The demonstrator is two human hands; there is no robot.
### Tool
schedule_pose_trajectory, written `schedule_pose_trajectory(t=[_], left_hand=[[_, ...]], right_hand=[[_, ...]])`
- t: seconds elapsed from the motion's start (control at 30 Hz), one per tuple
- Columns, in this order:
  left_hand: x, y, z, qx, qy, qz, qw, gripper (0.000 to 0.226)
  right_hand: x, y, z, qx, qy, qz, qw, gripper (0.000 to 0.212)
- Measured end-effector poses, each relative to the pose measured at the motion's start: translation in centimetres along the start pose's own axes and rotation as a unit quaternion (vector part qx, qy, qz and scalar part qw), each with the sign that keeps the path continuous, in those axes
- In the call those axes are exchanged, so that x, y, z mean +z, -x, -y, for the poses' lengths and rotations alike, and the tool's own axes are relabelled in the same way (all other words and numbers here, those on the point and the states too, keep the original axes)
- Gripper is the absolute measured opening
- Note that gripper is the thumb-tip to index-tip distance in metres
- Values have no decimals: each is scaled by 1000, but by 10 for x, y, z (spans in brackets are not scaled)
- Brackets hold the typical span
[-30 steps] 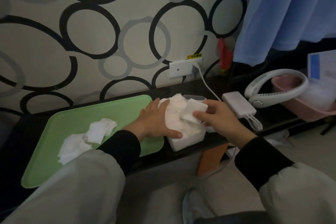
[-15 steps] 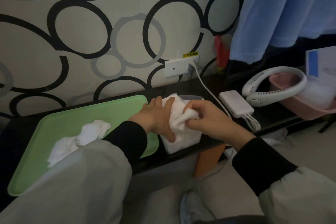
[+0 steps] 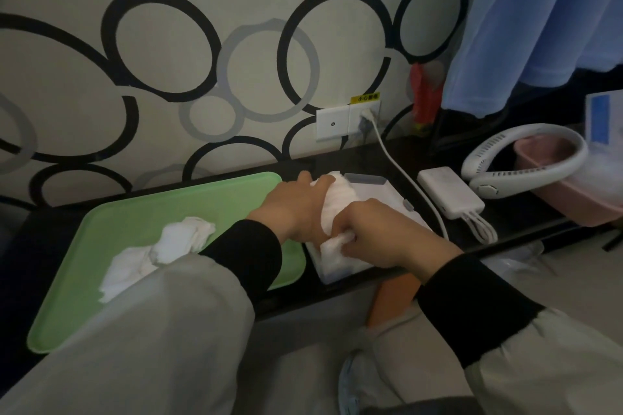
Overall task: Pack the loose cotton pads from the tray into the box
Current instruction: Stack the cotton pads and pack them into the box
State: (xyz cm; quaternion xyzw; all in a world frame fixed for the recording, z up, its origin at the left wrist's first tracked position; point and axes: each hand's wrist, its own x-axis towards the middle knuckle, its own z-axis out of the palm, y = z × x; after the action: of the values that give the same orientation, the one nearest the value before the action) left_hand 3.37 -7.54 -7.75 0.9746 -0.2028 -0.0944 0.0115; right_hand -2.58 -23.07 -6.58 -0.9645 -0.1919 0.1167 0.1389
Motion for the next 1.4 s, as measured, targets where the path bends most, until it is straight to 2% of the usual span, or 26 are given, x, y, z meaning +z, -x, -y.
schedule_pose_trajectory(t=[0.13,0.3,0.4,0.6,0.7,0.77,0.8,0.93,1.0,1.1,1.23,1.4], left_hand=[[1,2,4,1,19,2,1000,121],[6,11,13,18,134,-22,991,121],[8,21,20,30,207,-56,976,112],[8,57,54,4,217,-109,970,96],[4,85,83,-36,217,-112,969,83],[3,104,104,-69,227,-116,964,69],[6,110,112,-85,236,-122,960,62],[28,142,152,-188,271,-179,927,36],[39,151,166,-233,279,-210,908,31],[48,154,175,-258,266,-214,904,33],[50,148,179,-264,209,-208,918,43],[50,136,174,-303,113,-118,939,68]], right_hand=[[-3,1,8,11,-10,80,997,29],[-3,2,8,-4,-9,50,999,22],[-4,1,15,0,14,43,999,22],[-10,1,26,30,88,36,995,23],[-17,1,48,13,99,-56,994,14],[-14,-7,69,-30,104,-119,987,21],[-10,-11,77,-36,95,-122,987,25],[18,-38,118,-44,-62,-31,997,22],[31,-51,131,-56,-105,-17,993,22],[50,-71,140,-50,-135,-13,989,24],[67,-99,150,-37,-140,-40,989,28],[74,-125,156,-14,-141,-66,988,27]])
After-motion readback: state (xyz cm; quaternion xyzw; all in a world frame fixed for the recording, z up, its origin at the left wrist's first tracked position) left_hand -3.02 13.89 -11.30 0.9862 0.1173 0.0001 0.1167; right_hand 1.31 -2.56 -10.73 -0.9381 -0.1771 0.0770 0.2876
